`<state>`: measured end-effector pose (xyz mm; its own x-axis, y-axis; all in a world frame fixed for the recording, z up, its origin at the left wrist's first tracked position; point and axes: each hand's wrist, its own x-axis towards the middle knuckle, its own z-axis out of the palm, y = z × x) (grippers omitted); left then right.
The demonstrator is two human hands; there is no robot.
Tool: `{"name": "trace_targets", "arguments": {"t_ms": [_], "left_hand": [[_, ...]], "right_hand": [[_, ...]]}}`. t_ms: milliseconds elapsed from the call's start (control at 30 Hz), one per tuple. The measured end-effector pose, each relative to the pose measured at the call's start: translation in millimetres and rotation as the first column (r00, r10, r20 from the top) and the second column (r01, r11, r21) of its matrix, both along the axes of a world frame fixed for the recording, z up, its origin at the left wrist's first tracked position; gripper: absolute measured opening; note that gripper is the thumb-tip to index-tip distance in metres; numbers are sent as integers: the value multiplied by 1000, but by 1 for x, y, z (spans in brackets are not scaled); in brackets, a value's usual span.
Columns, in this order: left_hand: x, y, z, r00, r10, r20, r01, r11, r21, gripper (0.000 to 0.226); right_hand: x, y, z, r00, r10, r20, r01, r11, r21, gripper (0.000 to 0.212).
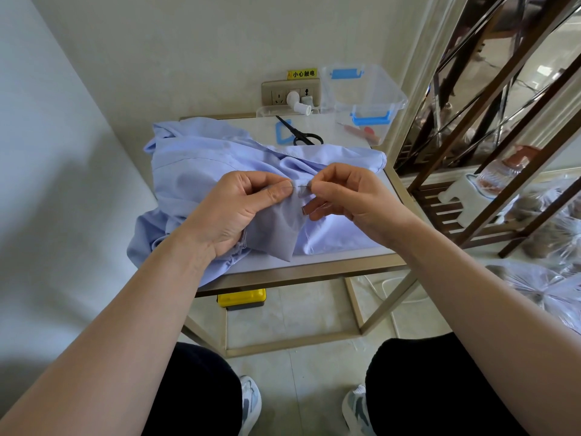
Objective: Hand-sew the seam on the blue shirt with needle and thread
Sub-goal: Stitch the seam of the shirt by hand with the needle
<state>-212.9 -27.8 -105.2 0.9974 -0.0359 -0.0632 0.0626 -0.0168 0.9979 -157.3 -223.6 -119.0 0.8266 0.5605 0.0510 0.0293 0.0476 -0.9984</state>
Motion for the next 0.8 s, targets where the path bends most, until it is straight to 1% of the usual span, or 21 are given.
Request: {"name": "trace_targets", "arguments": {"t_ms": [100,167,267,433,533,600,667,733,800], "left_hand": [[1,-1,0,999,32,-6,-33,998,-47,12],[2,-2,-1,999,43,-12,-44,998,-49,11],[3,-3,-2,1000,27,-13,-27,1000,2,9],[2,-3,-5,1000,6,-7,-5,993,118,15],[3,-5,-4,999,39,12,-40,989,143,11],[4,-5,-3,997,78,31,-82,984,161,12],[5,-6,-4,993,103,55,-112,973,200,14],[5,-9,-4,992,111,66,-123,968,219,15],[5,-10,-4,992,101,73,-115,967,228,15]], "right_hand": [[0,-2,0,999,-19,31,20,1000,-13,7],[-2,1,1,998,-18,57,19,1000,-16,6],[-4,5,2,996,-39,85,42,998,-36,9],[-3,7,2,988,-72,139,84,993,-84,7],[-6,7,4,971,-115,211,153,972,-178,4],[-7,7,4,919,-165,358,254,943,-217,14],[-7,9,3,824,-160,544,308,932,-191,17],[-7,11,0,727,-123,675,320,931,-175,12],[-6,12,-2,657,-126,744,355,922,-158,6]]}}
